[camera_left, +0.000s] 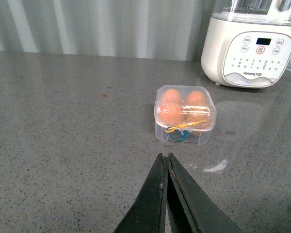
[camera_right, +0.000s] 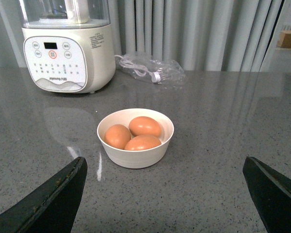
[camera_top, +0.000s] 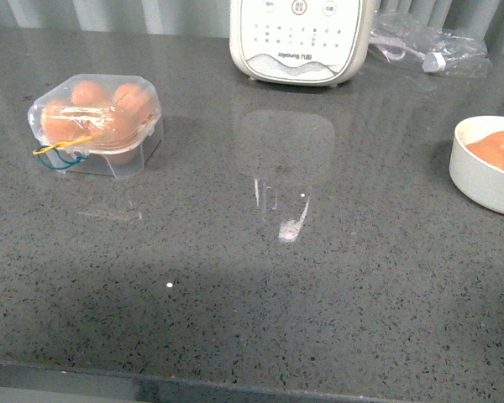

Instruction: Put egg into box

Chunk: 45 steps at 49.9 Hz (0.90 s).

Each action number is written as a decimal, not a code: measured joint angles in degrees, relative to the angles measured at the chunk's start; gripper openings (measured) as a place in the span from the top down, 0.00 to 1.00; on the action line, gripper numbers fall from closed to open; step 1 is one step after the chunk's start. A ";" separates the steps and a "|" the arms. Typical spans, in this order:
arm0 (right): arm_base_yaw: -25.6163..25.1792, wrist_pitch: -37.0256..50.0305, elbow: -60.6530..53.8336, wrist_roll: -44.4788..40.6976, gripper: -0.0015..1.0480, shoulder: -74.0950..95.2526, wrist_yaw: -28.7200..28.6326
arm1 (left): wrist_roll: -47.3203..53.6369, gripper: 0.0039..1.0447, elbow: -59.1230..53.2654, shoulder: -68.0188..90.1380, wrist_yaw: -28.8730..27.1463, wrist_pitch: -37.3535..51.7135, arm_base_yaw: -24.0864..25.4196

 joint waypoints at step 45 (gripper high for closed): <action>0.00 0.00 0.00 0.00 0.07 0.00 0.00 | 0.00 0.06 0.00 -0.02 0.02 -0.04 0.00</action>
